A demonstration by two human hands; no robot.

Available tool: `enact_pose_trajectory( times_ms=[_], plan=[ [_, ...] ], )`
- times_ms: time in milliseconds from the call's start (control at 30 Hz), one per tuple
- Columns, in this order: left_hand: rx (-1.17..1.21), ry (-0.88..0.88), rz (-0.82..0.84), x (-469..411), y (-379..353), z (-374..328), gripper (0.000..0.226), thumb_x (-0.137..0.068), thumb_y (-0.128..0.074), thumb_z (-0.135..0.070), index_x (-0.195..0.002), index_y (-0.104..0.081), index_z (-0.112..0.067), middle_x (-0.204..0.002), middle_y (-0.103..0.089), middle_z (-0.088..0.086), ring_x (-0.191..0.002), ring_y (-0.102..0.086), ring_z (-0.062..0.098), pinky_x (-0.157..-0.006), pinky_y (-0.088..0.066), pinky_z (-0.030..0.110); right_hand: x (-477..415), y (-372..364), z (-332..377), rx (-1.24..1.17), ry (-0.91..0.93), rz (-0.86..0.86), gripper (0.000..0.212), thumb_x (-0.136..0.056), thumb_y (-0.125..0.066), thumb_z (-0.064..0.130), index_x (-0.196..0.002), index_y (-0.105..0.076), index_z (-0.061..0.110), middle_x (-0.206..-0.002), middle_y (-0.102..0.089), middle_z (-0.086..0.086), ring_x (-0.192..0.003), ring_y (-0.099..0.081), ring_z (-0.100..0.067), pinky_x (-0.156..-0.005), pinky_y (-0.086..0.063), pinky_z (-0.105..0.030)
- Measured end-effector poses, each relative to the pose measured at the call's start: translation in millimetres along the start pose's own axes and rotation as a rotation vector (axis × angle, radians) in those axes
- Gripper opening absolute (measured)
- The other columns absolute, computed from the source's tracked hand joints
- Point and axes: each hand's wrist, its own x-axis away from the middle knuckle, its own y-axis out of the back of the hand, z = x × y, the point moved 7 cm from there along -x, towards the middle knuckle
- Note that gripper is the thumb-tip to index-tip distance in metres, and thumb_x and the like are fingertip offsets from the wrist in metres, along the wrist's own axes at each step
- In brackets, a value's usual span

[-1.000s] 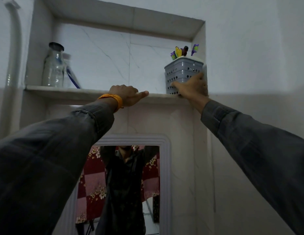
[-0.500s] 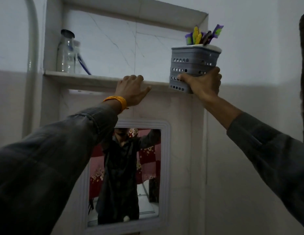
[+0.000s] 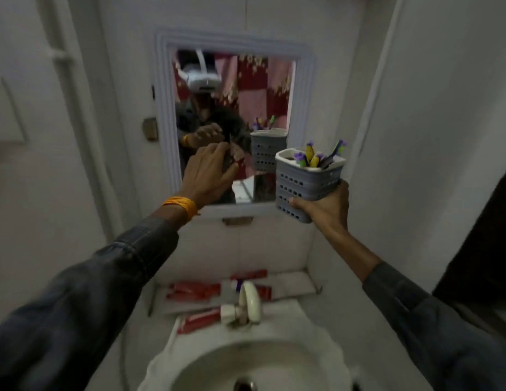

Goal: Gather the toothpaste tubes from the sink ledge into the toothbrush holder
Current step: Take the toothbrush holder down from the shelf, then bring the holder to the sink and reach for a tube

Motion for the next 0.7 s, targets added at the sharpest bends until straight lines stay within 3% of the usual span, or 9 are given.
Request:
enact_pose_trajectory(
  times_ms=[100, 233, 300, 367, 467, 567, 700],
  plan=[
    [0.01, 0.129, 0.125, 58, -54, 39, 0.052, -0.094, -0.05, -0.039, -0.136, -0.045, -0.008, -0.127, -0.057, 0.018, -0.114, -0.054, 0.039, -0.091, -0.048, 0.047, 57, -16, -75, 0.022, -0.127, 0.057, 0.108, -0.054, -0.104, 0.034, -0.143, -0.054, 0.0, -0.14, -0.068, -0.017, -0.127, -0.07, -0.032, -0.102, -0.06, -0.04],
    [0.022, 0.279, 0.307, 121, -112, 79, 0.054, -0.094, -0.056, -0.035, -0.139, -0.044, -0.009, -0.132, -0.057, 0.02, -0.117, -0.054, 0.039, -0.095, -0.049, 0.049, 111, -35, -171, 0.048, -0.284, 0.084, 0.117, -0.042, -0.094, 0.051, -0.14, -0.059, -0.002, -0.137, -0.072, -0.018, -0.127, -0.072, -0.032, -0.103, -0.064, -0.052],
    [0.03, 0.349, 0.404, 147, -137, 95, 0.05, -0.093, -0.057, -0.033, -0.136, -0.046, -0.01, -0.13, -0.059, 0.019, -0.115, -0.057, 0.037, -0.095, -0.05, 0.047, 134, -41, -190, 0.048, -0.329, 0.112, 0.119, -0.047, -0.104, 0.033, -0.147, -0.053, -0.003, -0.146, -0.066, -0.019, -0.134, -0.066, -0.032, -0.109, -0.059, -0.043],
    [0.021, 0.398, 0.523, 172, -162, 106, 0.044, -0.093, -0.057, -0.031, -0.132, -0.051, -0.011, -0.127, -0.061, 0.017, -0.112, -0.059, 0.035, -0.095, -0.051, 0.044, 149, -46, -214, 0.067, -0.353, 0.124, 0.112, -0.058, -0.108, 0.008, -0.152, -0.048, -0.006, -0.149, -0.061, -0.012, -0.137, -0.061, -0.025, -0.106, -0.051, -0.031],
    [0.02, 0.436, 0.672, 203, -196, 118, 0.038, -0.093, -0.059, -0.026, -0.128, -0.056, -0.013, -0.125, -0.065, 0.014, -0.11, -0.061, 0.033, -0.093, -0.053, 0.04, 161, -56, -249, 0.06, -0.403, 0.137, 0.111, -0.06, -0.107, 0.0, -0.152, -0.046, -0.008, -0.148, -0.06, -0.012, -0.135, -0.059, -0.022, -0.104, -0.046, -0.027],
    [0.013, 0.449, 0.694, 210, -220, 118, 0.033, -0.093, -0.058, -0.022, -0.124, -0.059, -0.011, -0.12, -0.068, 0.013, -0.107, -0.064, 0.034, -0.089, -0.054, 0.037, 172, -58, -276, 0.08, -0.423, 0.145, 0.118, -0.054, -0.109, 0.001, -0.153, -0.044, -0.005, -0.153, -0.058, -0.021, -0.141, -0.06, -0.034, -0.109, -0.049, -0.03],
    [0.091, 0.446, 0.719, 198, -257, 102, 0.031, -0.092, -0.059, -0.019, -0.122, -0.061, -0.009, -0.118, -0.068, 0.015, -0.103, -0.064, 0.032, -0.09, -0.055, 0.04, 179, -58, -302, 0.022, -0.436, 0.196, 0.122, -0.05, -0.109, -0.001, -0.153, -0.044, -0.001, -0.152, -0.06, -0.017, -0.139, -0.064, -0.032, -0.111, -0.06, -0.039]
  ],
)
